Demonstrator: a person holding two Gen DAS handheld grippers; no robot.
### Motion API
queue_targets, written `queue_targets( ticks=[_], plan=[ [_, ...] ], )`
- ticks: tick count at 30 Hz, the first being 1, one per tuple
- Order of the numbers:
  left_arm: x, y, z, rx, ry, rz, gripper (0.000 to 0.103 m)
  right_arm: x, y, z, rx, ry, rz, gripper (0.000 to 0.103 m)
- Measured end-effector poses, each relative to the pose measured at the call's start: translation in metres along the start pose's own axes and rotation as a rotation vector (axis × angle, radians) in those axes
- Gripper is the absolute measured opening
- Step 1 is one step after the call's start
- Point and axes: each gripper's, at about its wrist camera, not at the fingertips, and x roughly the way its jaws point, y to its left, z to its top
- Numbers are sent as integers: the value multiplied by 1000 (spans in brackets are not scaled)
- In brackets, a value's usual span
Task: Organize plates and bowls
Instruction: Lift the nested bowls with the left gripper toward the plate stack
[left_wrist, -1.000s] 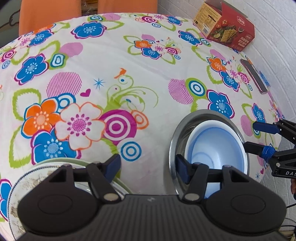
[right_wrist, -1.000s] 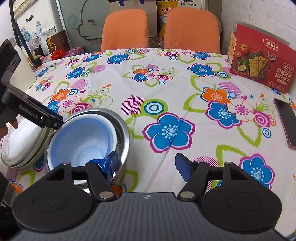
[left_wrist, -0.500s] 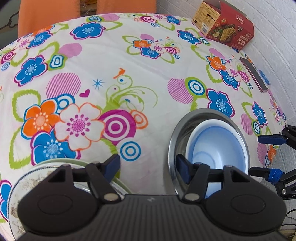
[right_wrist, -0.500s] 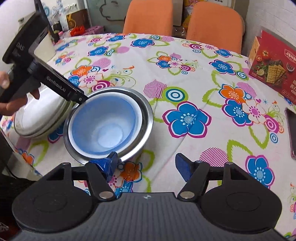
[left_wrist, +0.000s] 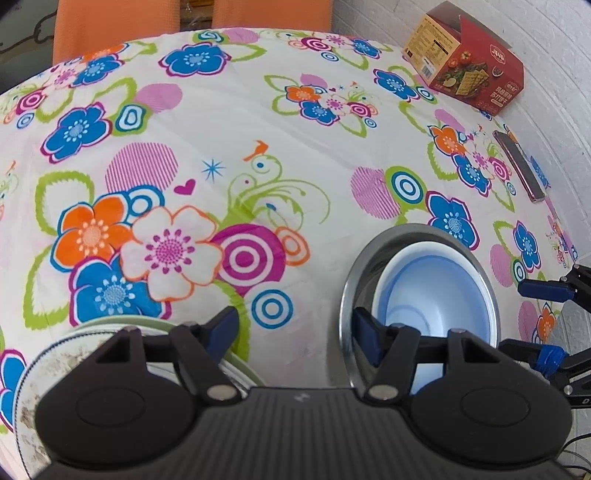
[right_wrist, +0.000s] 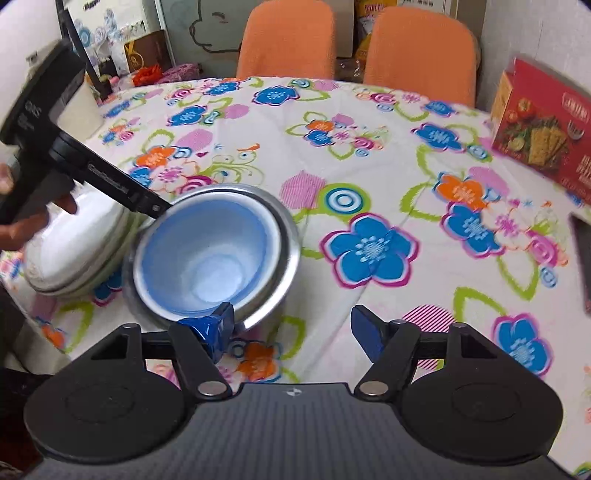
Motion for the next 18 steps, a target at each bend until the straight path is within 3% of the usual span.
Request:
queue_targets(
  ticks=[3,11,14,18],
  plan=[
    [0,0,1,3,4,-2,64,3,-5,0,79,58,57,56],
    [0,1,0,-3,-2,-1,64,16,-30,4,326,125,83,57],
    [0,3,1,-29,-6,-5,64,16,-38,1,436,137,47,58],
    [-2,2,-2,-27,-27,-1,64,15,-36,1,474,136,10,59]
  ],
)
